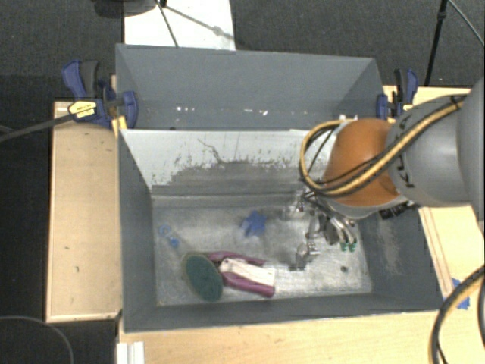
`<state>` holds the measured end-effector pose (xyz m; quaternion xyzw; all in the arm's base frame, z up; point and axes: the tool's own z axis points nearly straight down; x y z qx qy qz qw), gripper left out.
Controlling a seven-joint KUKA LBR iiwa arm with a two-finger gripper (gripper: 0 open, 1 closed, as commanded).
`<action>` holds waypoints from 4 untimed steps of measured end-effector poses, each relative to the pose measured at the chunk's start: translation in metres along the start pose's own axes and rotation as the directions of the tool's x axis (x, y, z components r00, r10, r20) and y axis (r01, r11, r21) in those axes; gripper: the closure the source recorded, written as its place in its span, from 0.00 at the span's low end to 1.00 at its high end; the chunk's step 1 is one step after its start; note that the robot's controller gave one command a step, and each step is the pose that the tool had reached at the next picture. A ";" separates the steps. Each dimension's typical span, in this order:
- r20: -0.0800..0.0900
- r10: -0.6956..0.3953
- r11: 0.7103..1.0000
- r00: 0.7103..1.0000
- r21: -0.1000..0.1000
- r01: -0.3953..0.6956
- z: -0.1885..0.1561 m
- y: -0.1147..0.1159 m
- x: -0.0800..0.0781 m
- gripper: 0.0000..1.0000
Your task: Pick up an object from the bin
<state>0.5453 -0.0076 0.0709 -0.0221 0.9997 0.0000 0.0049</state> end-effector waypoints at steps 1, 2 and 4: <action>0.001 -0.037 0.999 0.999 -0.002 0.037 -0.003 0.067 -0.049 0.00; 0.007 -0.035 0.999 0.999 -0.001 0.035 -0.005 0.064 -0.051 1.00; 0.003 -0.051 0.999 0.999 -0.001 0.051 -0.180 0.049 -0.047 1.00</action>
Offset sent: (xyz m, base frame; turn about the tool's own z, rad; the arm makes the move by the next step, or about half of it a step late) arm 0.0424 0.0658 -0.0009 -0.0328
